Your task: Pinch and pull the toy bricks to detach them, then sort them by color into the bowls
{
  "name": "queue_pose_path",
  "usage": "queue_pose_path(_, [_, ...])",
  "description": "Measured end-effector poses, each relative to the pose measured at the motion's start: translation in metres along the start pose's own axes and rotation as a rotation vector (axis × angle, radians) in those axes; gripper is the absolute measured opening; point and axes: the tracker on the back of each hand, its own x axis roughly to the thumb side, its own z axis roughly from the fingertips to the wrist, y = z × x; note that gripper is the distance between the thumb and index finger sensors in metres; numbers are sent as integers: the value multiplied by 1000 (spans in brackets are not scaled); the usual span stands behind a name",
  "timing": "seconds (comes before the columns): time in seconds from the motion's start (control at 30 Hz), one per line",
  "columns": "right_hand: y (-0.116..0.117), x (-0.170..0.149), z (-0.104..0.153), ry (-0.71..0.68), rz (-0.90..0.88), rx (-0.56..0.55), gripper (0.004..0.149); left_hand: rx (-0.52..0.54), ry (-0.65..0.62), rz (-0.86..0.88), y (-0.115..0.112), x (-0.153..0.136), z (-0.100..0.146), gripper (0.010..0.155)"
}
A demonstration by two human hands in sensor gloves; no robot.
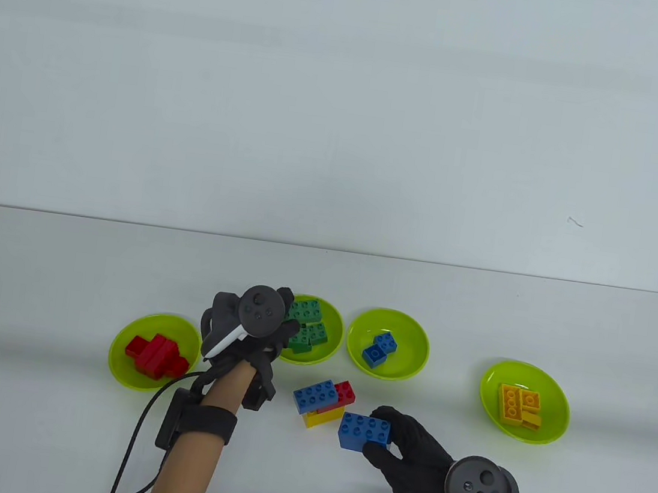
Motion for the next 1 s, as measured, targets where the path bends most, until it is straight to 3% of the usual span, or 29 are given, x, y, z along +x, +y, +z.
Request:
queue_pose_path(0.2, [-3, -2, -2, 12, -7, -2, 61, -30, 80, 5, -27, -11, -26, 64])
queue_pose_path(0.4, [-3, -5, -3, 21, -10, 5, 61, -25, 62, 58, -32, -13, -20, 73])
queue_pose_path(0.6, [-4, -9, -2, 42, -38, -7, 61, -5, -129, 165, 7, 8, 21, 76])
queue_pose_path(0.73, [-3, -8, -1, 57, -83, -14, 61, -57, -293, 267, 24, 29, 72, 78])
queue_pose_path(0.9, [3, -6, 0, 57, -111, 8, 61, -49, -402, 432, 11, 44, 133, 80])
queue_pose_path(1.0, [7, -2, 2, 49, -117, 20, 61, -61, -417, 519, -4, 48, 148, 82])
